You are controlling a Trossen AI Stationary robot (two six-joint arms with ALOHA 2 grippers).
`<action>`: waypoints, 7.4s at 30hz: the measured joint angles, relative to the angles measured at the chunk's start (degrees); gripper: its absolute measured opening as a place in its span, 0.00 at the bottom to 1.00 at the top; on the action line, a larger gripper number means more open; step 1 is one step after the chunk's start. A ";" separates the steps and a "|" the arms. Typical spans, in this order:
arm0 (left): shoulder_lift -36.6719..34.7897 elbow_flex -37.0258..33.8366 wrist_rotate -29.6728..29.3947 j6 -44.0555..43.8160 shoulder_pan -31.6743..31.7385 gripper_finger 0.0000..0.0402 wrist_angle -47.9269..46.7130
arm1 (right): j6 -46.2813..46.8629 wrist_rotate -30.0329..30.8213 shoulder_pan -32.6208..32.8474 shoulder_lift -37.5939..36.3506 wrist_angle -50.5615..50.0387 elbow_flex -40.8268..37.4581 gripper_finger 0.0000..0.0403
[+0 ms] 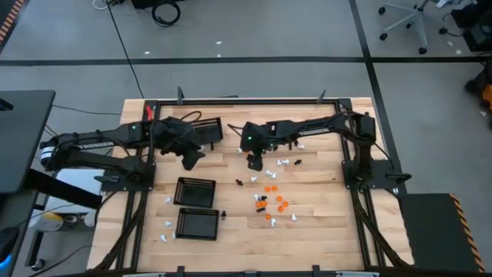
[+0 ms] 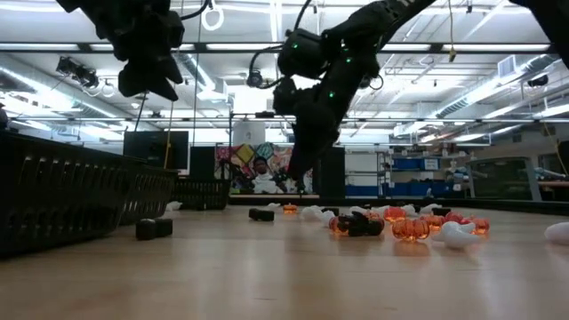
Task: Sort Halloween decoration
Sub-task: Put the orange pumpkin toy into the top black bin
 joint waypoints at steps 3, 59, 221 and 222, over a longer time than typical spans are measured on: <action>0.00 0.00 -1.41 -1.02 -1.08 0.50 -1.69 | -2.61 -0.14 -0.31 0.89 2.15 0.15 0.60; -0.02 0.01 -9.37 -2.49 -5.36 0.50 -7.05 | -1.57 -1.18 -3.52 8.71 5.09 0.27 0.49; -12.97 0.00 -11.97 -3.48 -0.80 0.50 -7.87 | 13.45 0.07 1.14 -8.32 -1.53 3.94 0.33; -12.71 0.02 -12.01 -3.44 -0.80 0.50 -7.77 | 14.16 -0.25 2.42 -9.36 -2.93 2.30 0.33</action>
